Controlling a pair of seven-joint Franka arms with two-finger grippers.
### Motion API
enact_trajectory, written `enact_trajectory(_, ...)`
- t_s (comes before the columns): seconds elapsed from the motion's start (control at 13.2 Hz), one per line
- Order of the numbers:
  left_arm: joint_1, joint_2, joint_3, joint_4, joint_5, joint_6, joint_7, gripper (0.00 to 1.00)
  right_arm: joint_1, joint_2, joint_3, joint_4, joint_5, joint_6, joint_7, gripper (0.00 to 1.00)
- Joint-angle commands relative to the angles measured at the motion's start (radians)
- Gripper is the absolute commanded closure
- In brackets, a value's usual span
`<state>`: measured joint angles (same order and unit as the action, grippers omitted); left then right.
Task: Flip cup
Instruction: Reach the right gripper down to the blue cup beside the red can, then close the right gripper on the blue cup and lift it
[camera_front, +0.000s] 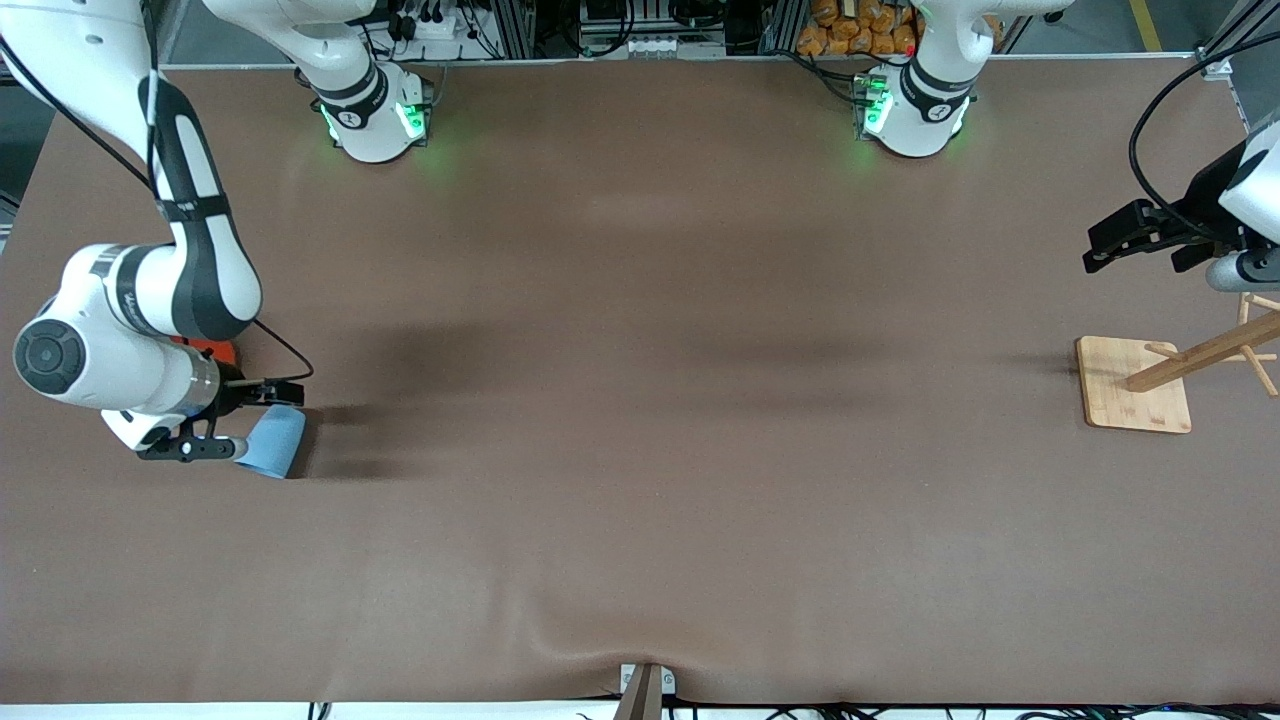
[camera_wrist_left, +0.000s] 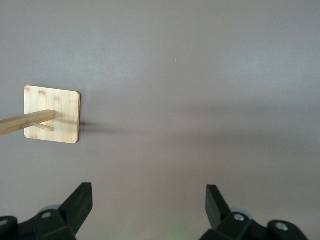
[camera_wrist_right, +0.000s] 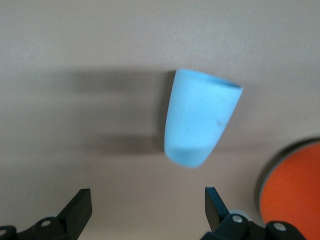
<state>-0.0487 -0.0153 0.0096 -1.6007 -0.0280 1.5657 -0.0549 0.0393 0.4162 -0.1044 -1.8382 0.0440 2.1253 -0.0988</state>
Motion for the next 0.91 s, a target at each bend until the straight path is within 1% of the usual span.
enact_trajectory(0.0,0.003,0.003,-0.002,0.007,-0.013,-0.009,0.015,0.0,-0.071,0.09,0.005,0.008,-0.007,0.166,-0.112,0.0)
enact_trajectory(0.08,0.004,0.003,-0.002,0.007,-0.013,-0.009,0.02,0.0,-0.103,0.117,0.005,0.011,-0.001,0.226,-0.177,0.0)
enact_trajectory(0.3,0.003,0.003,-0.002,0.007,-0.013,-0.009,0.021,0.0,-0.107,0.139,0.006,0.016,0.016,0.249,-0.191,0.0)
enact_trajectory(0.38,0.003,0.003,-0.002,0.008,-0.013,-0.009,0.021,0.0,-0.108,0.147,0.006,0.017,0.052,0.251,-0.182,0.0)
enact_trajectory(0.46,0.001,0.003,-0.002,0.008,-0.013,-0.009,0.018,0.0,-0.107,0.156,0.006,0.017,0.119,0.255,-0.177,0.0)
enact_trajectory(0.53,0.001,0.003,-0.002,0.007,-0.013,-0.009,0.017,0.0,-0.104,0.159,0.006,0.016,0.169,0.254,-0.177,0.0)
enact_trajectory(0.84,0.003,0.009,-0.004,0.008,-0.013,-0.009,0.023,0.0,-0.102,0.176,0.006,0.014,0.201,0.254,-0.171,0.0)
